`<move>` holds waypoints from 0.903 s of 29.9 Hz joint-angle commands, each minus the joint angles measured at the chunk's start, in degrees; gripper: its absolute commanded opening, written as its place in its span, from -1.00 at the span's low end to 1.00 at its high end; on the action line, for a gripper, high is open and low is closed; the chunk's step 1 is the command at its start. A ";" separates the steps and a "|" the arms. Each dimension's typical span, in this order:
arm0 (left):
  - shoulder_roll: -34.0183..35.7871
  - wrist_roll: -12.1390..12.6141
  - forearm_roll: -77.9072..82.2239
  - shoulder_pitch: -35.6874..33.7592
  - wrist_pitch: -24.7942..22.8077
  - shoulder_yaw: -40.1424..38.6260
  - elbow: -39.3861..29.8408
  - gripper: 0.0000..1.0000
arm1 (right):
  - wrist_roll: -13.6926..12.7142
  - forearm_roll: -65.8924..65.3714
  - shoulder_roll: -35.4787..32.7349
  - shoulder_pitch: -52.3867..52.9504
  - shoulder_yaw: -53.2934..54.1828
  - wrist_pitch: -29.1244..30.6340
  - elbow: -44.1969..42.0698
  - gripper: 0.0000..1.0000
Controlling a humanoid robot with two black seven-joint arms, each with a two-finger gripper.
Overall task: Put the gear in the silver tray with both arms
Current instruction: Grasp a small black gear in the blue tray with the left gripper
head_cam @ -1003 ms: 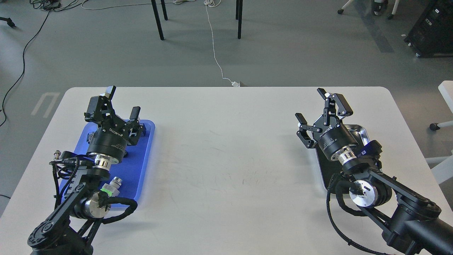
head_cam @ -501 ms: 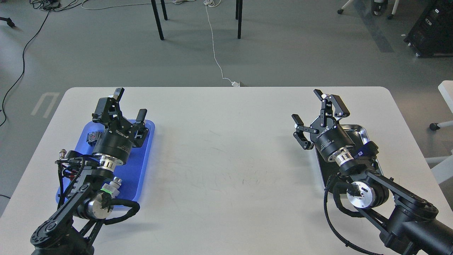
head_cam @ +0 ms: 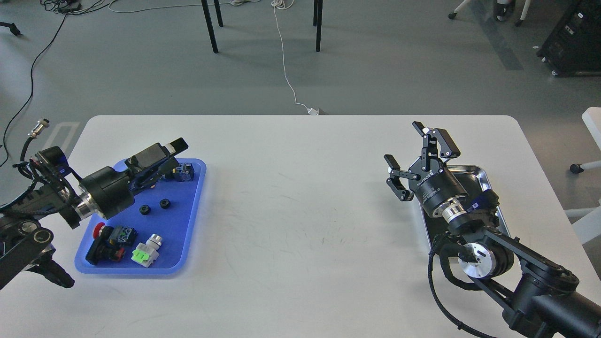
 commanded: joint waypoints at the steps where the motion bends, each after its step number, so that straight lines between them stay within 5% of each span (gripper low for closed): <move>1: 5.01 0.03 22.99 -4.61 1.11 6.75 0.49 0.96 | 0.01 0.00 -0.09 0.08 -0.09 0.00 -0.06 0.98; 4: 5.20 0.03 39.06 -8.75 5.50 12.04 2.33 0.93 | 0.01 0.00 -0.27 0.08 -0.01 0.00 -0.06 0.98; 8: 4.15 0.03 40.78 -15.25 9.11 20.12 7.25 0.86 | 0.01 0.00 -0.62 -0.10 0.08 0.00 -0.06 0.98; 12: 1.43 0.03 40.78 -20.01 12.19 26.19 15.07 0.55 | 0.01 0.00 -0.71 -0.10 0.17 0.00 -0.06 0.98; 27: -0.77 0.03 40.78 -19.84 13.43 29.89 20.01 0.39 | 0.01 0.00 -0.53 -0.01 0.26 -0.09 -0.06 0.98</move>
